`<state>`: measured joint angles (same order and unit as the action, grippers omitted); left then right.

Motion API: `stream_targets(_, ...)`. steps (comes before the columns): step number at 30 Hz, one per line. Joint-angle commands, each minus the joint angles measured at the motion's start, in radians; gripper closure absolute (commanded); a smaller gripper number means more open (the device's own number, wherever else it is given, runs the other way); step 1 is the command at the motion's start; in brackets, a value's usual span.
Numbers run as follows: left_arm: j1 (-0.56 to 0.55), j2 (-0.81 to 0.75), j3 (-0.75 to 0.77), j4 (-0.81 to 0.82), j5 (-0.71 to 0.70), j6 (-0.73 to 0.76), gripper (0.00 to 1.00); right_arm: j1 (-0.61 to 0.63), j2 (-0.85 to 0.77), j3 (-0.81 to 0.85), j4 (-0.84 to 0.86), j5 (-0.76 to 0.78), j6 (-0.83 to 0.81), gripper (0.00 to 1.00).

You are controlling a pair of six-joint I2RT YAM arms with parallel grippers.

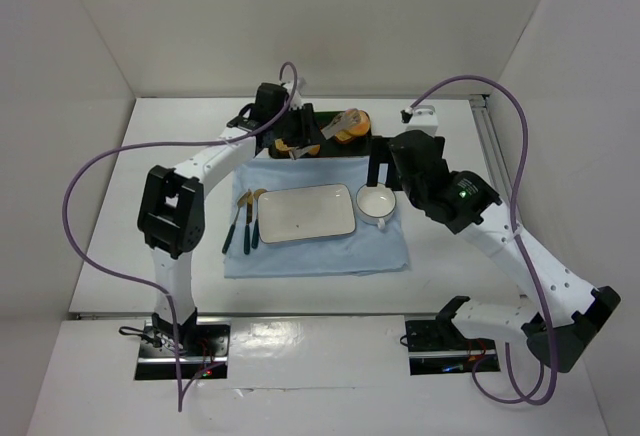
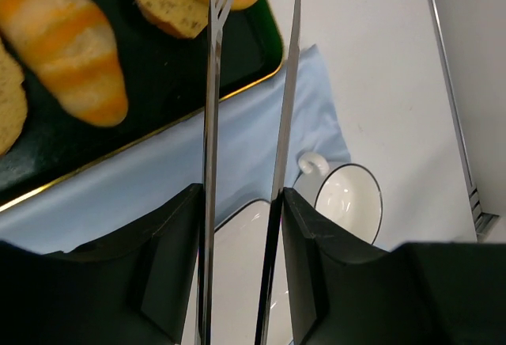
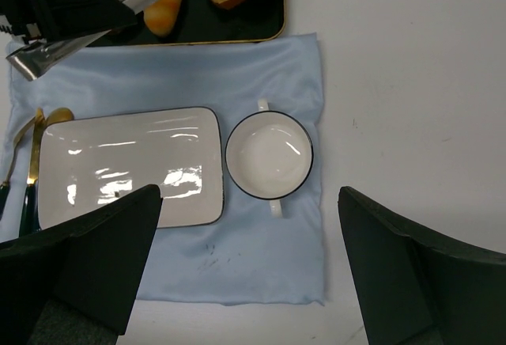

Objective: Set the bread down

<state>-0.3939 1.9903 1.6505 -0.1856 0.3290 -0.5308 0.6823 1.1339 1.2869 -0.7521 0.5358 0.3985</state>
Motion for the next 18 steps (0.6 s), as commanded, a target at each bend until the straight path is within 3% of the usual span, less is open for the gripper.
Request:
stream_targets(1,-0.016,0.033,0.125,0.055,0.018,-0.012,0.45,-0.006,-0.02,0.034,0.02,0.004,-0.013,0.0)
stream_targets(6,-0.026,0.091,0.216,0.009,-0.028,-0.002,0.45,-0.015,-0.029,0.025,0.011,0.004,-0.013,0.0)
stream_targets(18,-0.026,0.1,0.236,-0.055,-0.166,0.084,0.42,-0.072,-0.039,-0.015,0.04,-0.046,-0.013,0.0)
